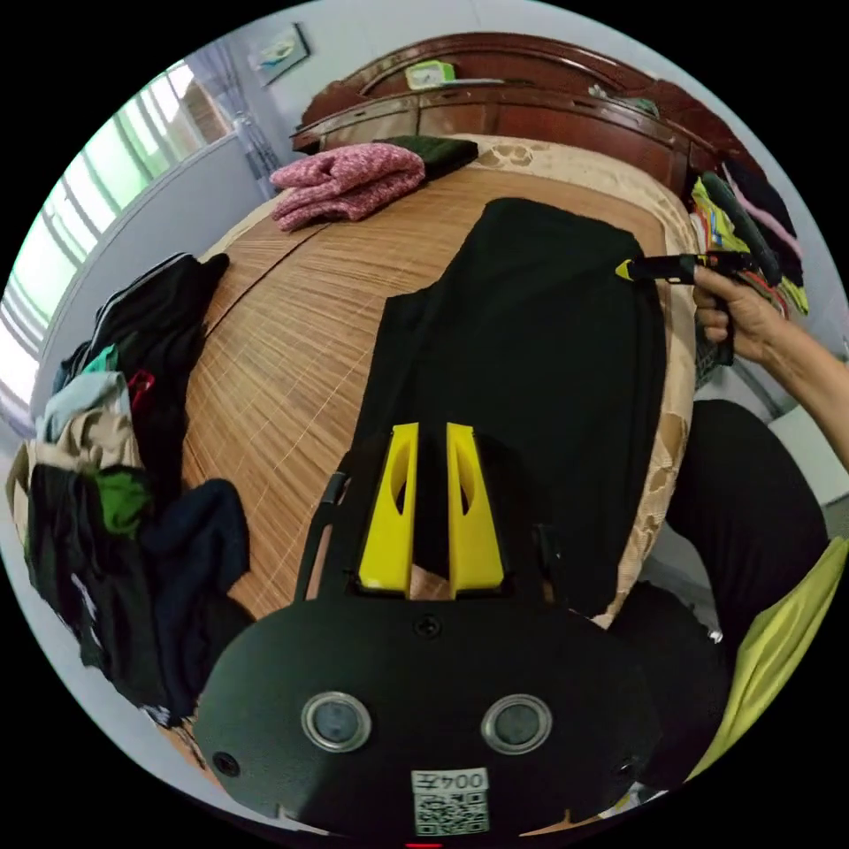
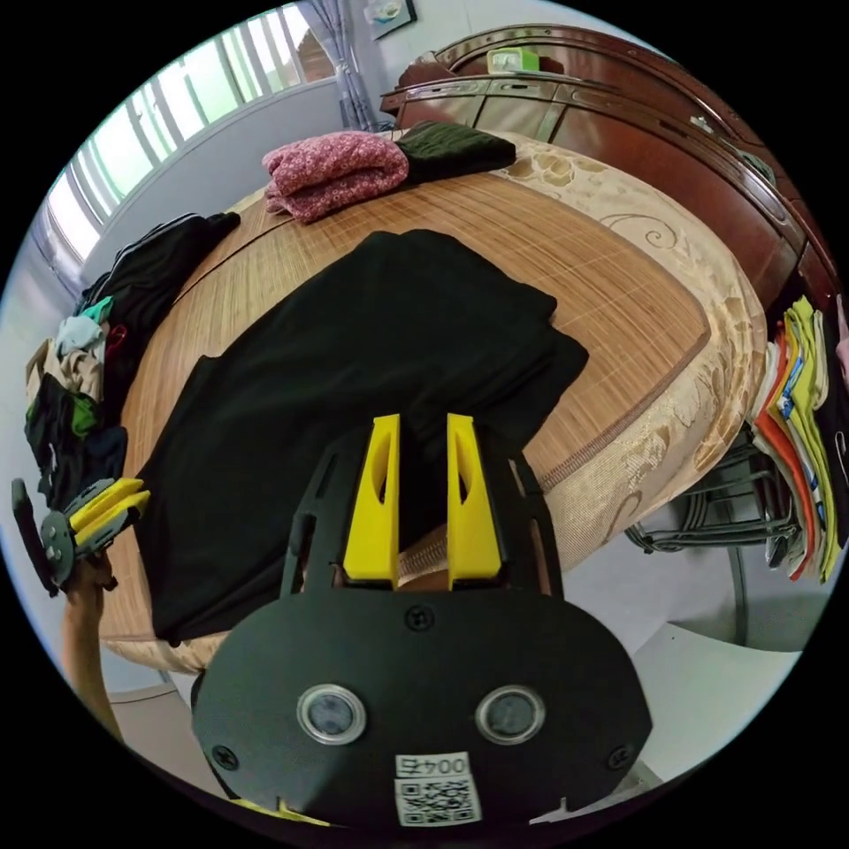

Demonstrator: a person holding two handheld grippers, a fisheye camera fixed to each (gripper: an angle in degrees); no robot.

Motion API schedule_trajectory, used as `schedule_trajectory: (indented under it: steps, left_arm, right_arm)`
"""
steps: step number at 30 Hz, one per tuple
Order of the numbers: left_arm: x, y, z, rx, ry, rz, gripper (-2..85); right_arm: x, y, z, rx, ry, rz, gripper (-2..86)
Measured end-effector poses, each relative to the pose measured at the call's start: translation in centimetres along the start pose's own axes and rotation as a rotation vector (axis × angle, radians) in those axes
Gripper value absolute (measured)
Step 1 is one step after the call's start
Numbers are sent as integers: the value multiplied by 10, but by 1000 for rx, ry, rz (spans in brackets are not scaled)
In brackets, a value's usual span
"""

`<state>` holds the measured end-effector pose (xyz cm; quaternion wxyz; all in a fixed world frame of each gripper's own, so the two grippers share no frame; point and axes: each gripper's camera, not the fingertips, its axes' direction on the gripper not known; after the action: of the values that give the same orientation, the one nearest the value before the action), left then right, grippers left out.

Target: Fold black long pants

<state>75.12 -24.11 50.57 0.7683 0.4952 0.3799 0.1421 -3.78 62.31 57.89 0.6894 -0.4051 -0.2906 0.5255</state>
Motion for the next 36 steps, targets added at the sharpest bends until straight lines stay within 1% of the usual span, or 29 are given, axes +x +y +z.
schedule_trajectory:
  steps: [1, 2, 3, 5, 9, 12, 14, 16, 17, 19, 21, 23, 24, 27, 28, 32, 36]
  left_arm:
    - [2, 0, 14, -69, 22, 40, 25]
    - [4, 2, 19, -81, 39, 65, 25]
    - [4, 11, 17, -25, 48, 72, 26]
    - [-1, 25, 17, 3, 78, 15, 28]
    - [-13, 63, 12, 11, 148, -185, 30]
    - [-11, 94, 5, 17, 172, -317, 35]
    - [-6, 114, 2, 50, 224, -402, 39]
    - [2, 137, 2, 116, 330, -525, 47]
    - [5, 141, 2, 131, 347, -548, 49]
    - [17, 149, 1, 161, 350, -584, 57]
    - [22, 154, -1, 173, 338, -602, 65]
    - [24, 162, -8, 183, 349, -602, 71]
    - [25, 172, -17, 208, 331, -598, 72]
    - [28, 207, -40, 258, 248, -577, 75]
    - [29, 224, -45, 261, 247, -574, 77]
    - [29, 269, -51, 271, 357, -562, 84]
    - [32, 292, -54, 261, 365, -498, 100]
  right_arm:
    - [-4, -1, 2, 21, 10, -6, 87]
    - [-7, -3, 4, 34, 18, -20, 87]
    - [-9, -5, 5, 37, 21, -28, 86]
    - [-19, -18, 11, 40, 36, -68, 85]
    - [-54, -53, 28, 24, 71, -216, 80]
    - [-101, -90, 46, 20, 58, -387, 67]
    - [-146, -120, 62, 2, 95, -546, 67]
    - [-175, -138, 71, -17, 114, -657, 74]
    - [-189, -150, 73, -38, 120, -679, 77]
    - [-197, -163, 65, -36, 129, -644, 75]
    - [-193, -163, 43, -1, 65, -622, 69]
    - [-171, -140, 9, 17, -70, -631, 63]
    - [-164, -131, 1, 14, -102, -636, 63]
    - [-114, -75, -35, -12, -254, -631, 62]
    - [-90, -53, -43, -47, -344, -617, 62]
    - [-8, 17, -44, -161, -626, -480, 76]
    - [24, 53, -32, -206, -751, -422, 99]
